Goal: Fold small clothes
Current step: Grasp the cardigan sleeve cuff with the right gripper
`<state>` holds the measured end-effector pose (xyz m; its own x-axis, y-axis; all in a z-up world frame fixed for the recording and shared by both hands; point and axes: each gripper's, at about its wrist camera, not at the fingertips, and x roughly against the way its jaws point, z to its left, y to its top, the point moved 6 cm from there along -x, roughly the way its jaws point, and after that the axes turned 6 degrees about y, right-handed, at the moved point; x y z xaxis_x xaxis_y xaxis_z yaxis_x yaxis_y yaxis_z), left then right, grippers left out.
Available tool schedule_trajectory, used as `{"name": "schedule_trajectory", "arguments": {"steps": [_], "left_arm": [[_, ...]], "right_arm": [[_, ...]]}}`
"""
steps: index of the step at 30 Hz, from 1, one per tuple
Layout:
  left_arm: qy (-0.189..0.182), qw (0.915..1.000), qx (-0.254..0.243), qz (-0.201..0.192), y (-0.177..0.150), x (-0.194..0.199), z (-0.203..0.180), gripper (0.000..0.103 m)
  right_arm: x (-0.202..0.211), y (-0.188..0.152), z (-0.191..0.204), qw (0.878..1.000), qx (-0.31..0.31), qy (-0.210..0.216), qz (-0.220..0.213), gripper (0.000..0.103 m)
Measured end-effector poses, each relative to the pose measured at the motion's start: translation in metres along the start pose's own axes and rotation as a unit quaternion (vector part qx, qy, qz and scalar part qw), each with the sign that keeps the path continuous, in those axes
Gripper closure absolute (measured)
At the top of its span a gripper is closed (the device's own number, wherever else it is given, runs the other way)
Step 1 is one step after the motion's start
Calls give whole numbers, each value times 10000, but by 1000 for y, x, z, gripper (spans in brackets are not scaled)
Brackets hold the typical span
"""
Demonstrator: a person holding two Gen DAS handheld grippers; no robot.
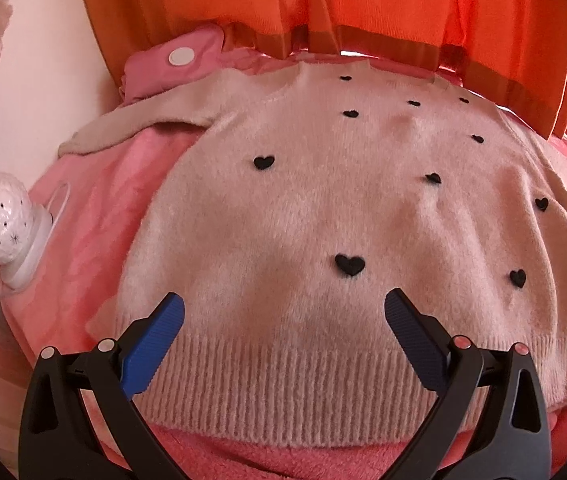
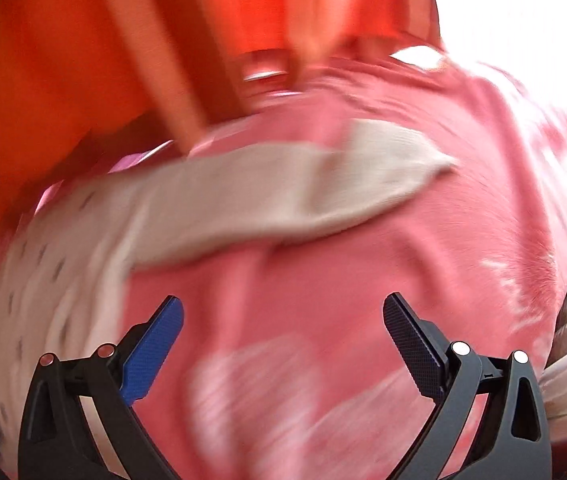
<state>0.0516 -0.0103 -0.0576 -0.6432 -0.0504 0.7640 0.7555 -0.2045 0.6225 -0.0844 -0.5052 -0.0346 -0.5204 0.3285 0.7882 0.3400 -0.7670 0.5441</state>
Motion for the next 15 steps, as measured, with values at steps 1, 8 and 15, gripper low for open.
{"name": "schedule_trajectory", "arguments": {"steps": [1, 8, 15], "left_arm": [[-61, 10000, -5, -38, 4, 1, -2, 5], [-305, 9984, -50, -472, 42, 11, -17, 5], [-495, 9950, -178, -845, 78, 20, -25, 6]], "right_arm": [[-11, 14, -23, 9991, -424, -35, -5, 13], [-82, 49, -53, 9875, -1477, 361, 420, 47], [-51, 121, 90, 9888, -403, 1356, -467, 95]]}}
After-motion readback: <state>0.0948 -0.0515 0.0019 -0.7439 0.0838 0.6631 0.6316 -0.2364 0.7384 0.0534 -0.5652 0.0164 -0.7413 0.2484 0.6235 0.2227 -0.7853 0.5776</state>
